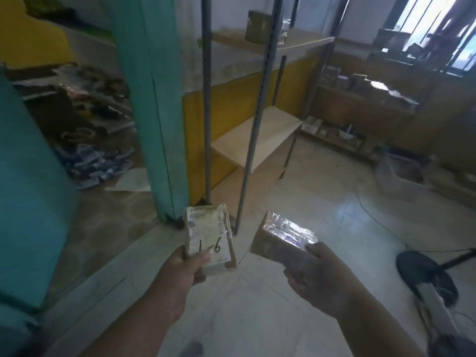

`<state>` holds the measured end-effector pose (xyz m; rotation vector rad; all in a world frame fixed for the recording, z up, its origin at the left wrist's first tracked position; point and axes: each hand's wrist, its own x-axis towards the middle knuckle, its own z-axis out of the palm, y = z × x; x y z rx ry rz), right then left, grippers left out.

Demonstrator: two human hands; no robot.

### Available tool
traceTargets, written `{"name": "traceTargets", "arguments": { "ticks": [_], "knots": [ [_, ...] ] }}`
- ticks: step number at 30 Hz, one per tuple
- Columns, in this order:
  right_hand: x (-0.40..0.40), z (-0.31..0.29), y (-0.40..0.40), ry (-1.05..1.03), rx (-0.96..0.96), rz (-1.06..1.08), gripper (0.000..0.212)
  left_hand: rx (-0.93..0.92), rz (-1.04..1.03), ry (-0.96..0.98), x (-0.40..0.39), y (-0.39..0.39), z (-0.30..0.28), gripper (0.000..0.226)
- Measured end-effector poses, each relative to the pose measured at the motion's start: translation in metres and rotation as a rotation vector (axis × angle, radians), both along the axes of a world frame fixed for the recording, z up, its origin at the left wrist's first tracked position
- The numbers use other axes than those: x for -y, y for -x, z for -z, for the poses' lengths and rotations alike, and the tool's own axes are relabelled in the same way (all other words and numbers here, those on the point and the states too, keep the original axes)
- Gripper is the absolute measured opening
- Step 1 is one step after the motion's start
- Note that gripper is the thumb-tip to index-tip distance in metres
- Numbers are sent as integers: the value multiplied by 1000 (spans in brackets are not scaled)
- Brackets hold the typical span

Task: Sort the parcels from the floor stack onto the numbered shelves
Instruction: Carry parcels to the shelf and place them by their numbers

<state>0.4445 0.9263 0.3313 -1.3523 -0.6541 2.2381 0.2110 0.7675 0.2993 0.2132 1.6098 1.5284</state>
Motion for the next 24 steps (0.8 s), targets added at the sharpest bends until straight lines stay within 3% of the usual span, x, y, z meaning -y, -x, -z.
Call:
{"name": "traceTargets", "arguments": {
  "ticks": [3,8,13,17,21,24],
  "knots": [
    [-42,5,-4,-15,-64,62,39,-8,80,21,-61,7,10,17],
    [-122,-10,-29,-153,-90,249,73,22,275,38,-184,10,18,19],
    [-178,-20,-67,-310,-94,469,66,23,509,23,-299,-19,11,15],
    [-217,-14,-93,-335,-105,648,82,4,629,4,-372,-49,12,14],
    [-280,-17,-117,-370,-203,540,71,-20,647,26,-436,-71,25,14],
    [-352,-18,-115,-373,-235,422,80,-94,575,43,-481,-74,31,16]
  ]
}}
